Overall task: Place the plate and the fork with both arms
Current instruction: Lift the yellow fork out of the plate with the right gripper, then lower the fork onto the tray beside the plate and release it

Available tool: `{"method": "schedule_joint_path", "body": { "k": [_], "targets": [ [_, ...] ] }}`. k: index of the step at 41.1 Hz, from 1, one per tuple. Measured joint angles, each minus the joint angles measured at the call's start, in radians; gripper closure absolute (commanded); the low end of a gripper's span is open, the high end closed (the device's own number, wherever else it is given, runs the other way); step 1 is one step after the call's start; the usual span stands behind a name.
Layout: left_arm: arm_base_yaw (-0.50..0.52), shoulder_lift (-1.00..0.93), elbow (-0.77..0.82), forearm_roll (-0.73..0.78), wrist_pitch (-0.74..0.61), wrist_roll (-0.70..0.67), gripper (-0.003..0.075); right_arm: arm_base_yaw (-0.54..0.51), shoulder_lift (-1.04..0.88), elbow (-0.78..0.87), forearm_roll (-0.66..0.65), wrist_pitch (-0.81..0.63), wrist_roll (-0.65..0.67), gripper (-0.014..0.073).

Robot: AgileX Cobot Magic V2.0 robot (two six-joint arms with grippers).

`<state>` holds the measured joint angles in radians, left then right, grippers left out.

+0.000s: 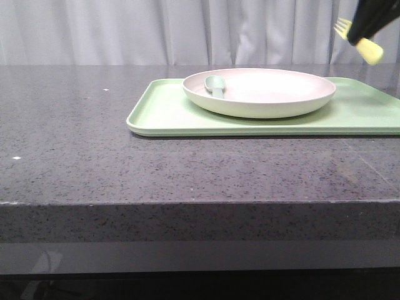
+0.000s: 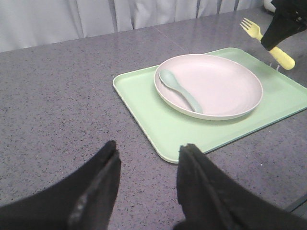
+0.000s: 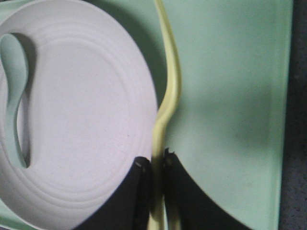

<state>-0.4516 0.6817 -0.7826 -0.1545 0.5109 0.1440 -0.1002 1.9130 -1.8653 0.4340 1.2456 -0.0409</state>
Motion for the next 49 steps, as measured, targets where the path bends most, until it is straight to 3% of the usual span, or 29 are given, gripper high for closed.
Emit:
{"method": "schedule_joint_path", "body": {
  "k": [15, 34, 37, 44, 49],
  "targets": [
    [0.0, 0.0, 0.0, 0.0, 0.0, 0.0, 0.0426, -0.077, 0.007, 0.151, 0.073, -0.006, -0.16, 0.061],
    [0.0, 0.0, 0.0, 0.0, 0.0, 0.0, 0.0426, -0.077, 0.108, 0.157, 0.166, -0.02, -0.182, 0.0587],
    [0.0, 0.0, 0.0, 0.0, 0.0, 0.0, 0.0426, -0.077, 0.113, 0.157, 0.174, -0.021, -0.182, 0.0532],
    [0.0, 0.0, 0.0, 0.0, 0.0, 0.0, 0.0426, -0.077, 0.113, 0.157, 0.175, -0.023, -0.184, 0.0313],
    [0.0, 0.0, 0.0, 0.0, 0.0, 0.0, 0.0426, -0.077, 0.113, 0.155, 0.161, -0.023, -0.184, 0.0249]
  ]
}}
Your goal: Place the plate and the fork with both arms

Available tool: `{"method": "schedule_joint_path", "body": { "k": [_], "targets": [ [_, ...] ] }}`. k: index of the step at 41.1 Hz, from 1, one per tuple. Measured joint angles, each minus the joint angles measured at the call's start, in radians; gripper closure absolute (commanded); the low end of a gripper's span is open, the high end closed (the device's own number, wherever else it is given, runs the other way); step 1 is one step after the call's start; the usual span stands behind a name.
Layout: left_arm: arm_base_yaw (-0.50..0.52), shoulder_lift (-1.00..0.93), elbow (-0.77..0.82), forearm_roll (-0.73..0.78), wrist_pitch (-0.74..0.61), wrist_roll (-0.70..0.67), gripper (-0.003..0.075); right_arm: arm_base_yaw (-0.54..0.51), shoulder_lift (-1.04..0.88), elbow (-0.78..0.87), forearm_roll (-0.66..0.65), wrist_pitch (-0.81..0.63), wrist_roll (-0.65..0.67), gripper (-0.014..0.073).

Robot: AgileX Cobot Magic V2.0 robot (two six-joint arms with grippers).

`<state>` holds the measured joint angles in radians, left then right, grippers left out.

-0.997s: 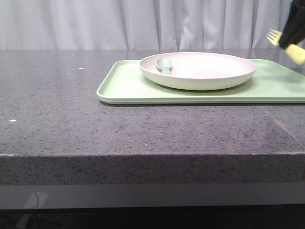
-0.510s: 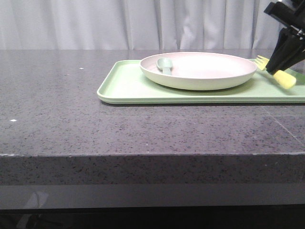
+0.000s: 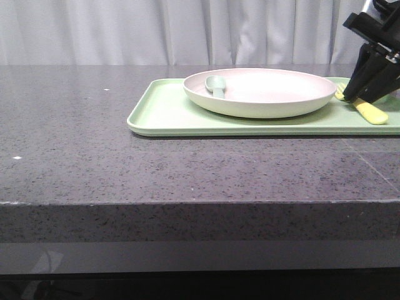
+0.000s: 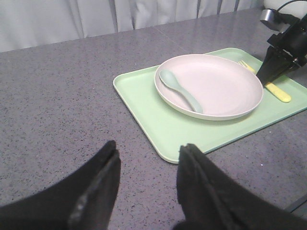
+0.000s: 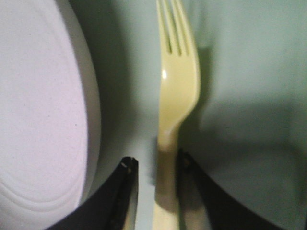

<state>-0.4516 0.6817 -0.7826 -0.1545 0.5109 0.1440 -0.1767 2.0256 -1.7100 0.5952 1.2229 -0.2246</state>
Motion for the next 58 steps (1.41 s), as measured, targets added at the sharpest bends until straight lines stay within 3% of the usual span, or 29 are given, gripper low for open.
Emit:
{"method": "schedule_joint_path", "body": {
  "k": [14, 25, 35, 48, 58],
  "targets": [
    [0.0, 0.0, 0.0, 0.0, 0.0, 0.0, 0.0426, 0.0, -0.064, -0.077, -0.099, 0.0, -0.002, 0.025],
    [0.0, 0.0, 0.0, 0.0, 0.0, 0.0, 0.0426, 0.071, -0.325, -0.038, -0.259, 0.004, 0.003, 0.025],
    [0.0, 0.0, 0.0, 0.0, 0.0, 0.0, 0.0426, 0.199, -0.689, 0.177, -0.329, 0.022, 0.025, 0.025],
    [0.0, 0.0, 0.0, 0.0, 0.0, 0.0, 0.0426, 0.207, -1.106, 0.523, -0.364, -0.003, 0.039, 0.025],
    [0.0, 0.0, 0.0, 0.0, 0.0, 0.0, 0.0426, 0.207, -1.329, 0.722, -0.427, -0.046, 0.157, 0.025]
  ]
}}
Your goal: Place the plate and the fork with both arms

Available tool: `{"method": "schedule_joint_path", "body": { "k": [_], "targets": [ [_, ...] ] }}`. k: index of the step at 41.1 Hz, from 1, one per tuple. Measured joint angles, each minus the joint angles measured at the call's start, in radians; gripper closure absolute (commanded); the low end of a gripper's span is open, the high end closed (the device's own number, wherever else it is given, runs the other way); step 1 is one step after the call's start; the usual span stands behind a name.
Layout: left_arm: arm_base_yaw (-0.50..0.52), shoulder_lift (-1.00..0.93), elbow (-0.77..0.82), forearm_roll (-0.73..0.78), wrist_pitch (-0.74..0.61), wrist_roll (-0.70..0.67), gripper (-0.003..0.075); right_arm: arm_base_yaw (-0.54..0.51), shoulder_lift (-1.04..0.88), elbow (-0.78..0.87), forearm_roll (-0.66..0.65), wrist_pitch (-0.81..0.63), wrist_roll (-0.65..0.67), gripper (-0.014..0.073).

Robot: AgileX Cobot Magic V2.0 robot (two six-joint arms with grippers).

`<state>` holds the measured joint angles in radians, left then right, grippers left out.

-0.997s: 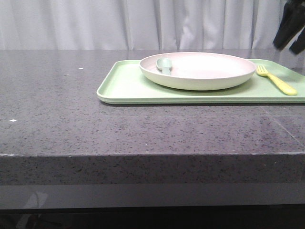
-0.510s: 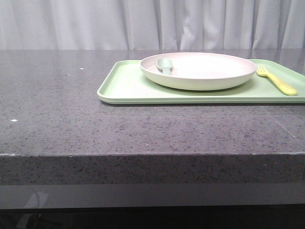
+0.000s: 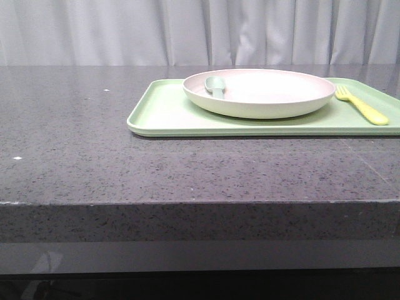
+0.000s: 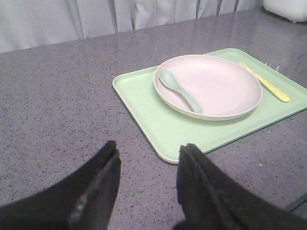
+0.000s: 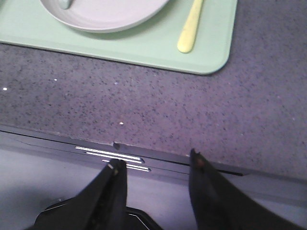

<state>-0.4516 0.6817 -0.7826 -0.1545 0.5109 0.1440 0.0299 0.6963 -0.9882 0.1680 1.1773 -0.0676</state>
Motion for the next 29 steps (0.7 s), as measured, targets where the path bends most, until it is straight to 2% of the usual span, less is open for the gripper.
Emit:
{"method": "schedule_joint_path", "body": {
  "k": [10, 13, 16, 21, 26, 29],
  "targets": [
    [0.0, 0.0, 0.0, 0.0, 0.0, 0.0, 0.0429, 0.0, -0.081, 0.058, -0.038, 0.0, 0.035, 0.0252],
    [0.0, 0.0, 0.0, 0.0, 0.0, 0.0, 0.0468, 0.0, -0.083, 0.06, -0.038, 0.0, 0.035, 0.0279],
    [0.0, 0.0, 0.0, 0.0, 0.0, 0.0, 0.0547, 0.0, -0.083, 0.06, -0.038, -0.002, 0.035, 0.0365],
    [0.0, 0.0, 0.0, 0.0, 0.0, 0.0, 0.0722, 0.0, -0.083, 0.062, -0.038, -0.002, 0.035, 0.054],
    [0.0, 0.0, 0.0, 0.0, 0.004, 0.0, 0.0741, 0.0, -0.083, 0.064, -0.038, -0.004, 0.035, 0.0659],
    [0.0, 0.0, 0.0, 0.0, 0.014, 0.0, 0.0741, 0.0, -0.083, 0.064, -0.038, -0.006, 0.036, 0.0659]
  ]
}}
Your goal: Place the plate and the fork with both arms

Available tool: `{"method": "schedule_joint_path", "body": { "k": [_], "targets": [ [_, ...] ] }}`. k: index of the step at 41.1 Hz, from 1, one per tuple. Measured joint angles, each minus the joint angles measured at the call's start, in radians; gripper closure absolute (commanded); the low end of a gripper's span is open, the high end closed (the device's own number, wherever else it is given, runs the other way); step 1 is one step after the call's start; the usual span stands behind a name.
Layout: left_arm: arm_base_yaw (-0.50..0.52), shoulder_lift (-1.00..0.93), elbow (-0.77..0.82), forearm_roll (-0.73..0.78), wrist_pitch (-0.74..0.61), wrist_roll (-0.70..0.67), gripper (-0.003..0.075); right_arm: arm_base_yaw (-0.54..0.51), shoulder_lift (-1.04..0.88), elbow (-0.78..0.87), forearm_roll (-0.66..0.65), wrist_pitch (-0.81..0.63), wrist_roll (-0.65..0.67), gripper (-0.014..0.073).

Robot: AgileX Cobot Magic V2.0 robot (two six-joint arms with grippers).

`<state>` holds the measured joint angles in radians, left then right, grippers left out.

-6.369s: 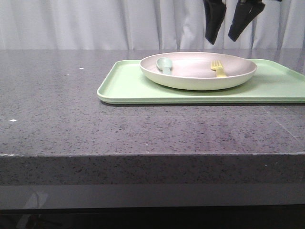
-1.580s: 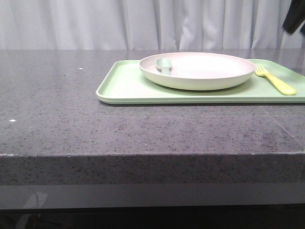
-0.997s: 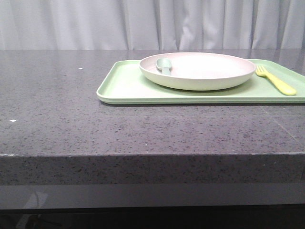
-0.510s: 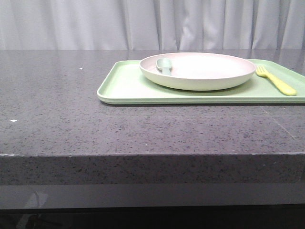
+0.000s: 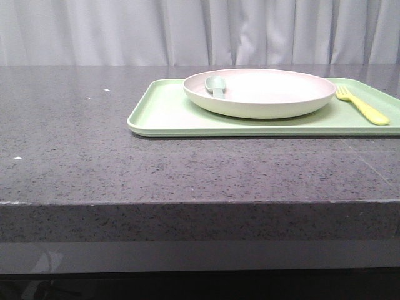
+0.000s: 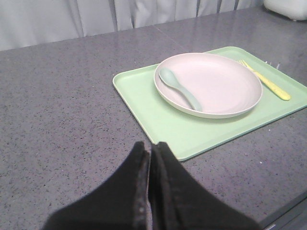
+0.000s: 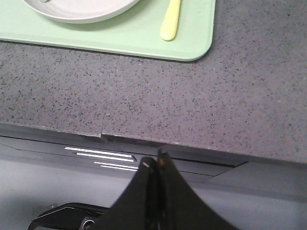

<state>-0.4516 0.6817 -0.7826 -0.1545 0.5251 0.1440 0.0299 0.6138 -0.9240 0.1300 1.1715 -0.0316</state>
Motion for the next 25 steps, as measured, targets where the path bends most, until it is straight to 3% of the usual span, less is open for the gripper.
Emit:
{"method": "schedule_joint_path", "body": {
  "k": [5, 16, 25],
  "targets": [
    [0.0, 0.0, 0.0, 0.005, 0.04, -0.008, 0.0741, 0.0, 0.0, 0.0, 0.0, -0.013, 0.0, 0.0661],
    [0.0, 0.0, 0.0, 0.163, 0.125, -0.192, 0.0741, 0.0, 0.0, 0.0, 0.0, -0.029, 0.0, 0.0661],
    [0.0, 0.0, 0.0, 0.18, 0.127, -0.208, 0.0741, 0.0, 0.0, 0.0, 0.0, -0.029, 0.0, 0.0661]
  ]
}}
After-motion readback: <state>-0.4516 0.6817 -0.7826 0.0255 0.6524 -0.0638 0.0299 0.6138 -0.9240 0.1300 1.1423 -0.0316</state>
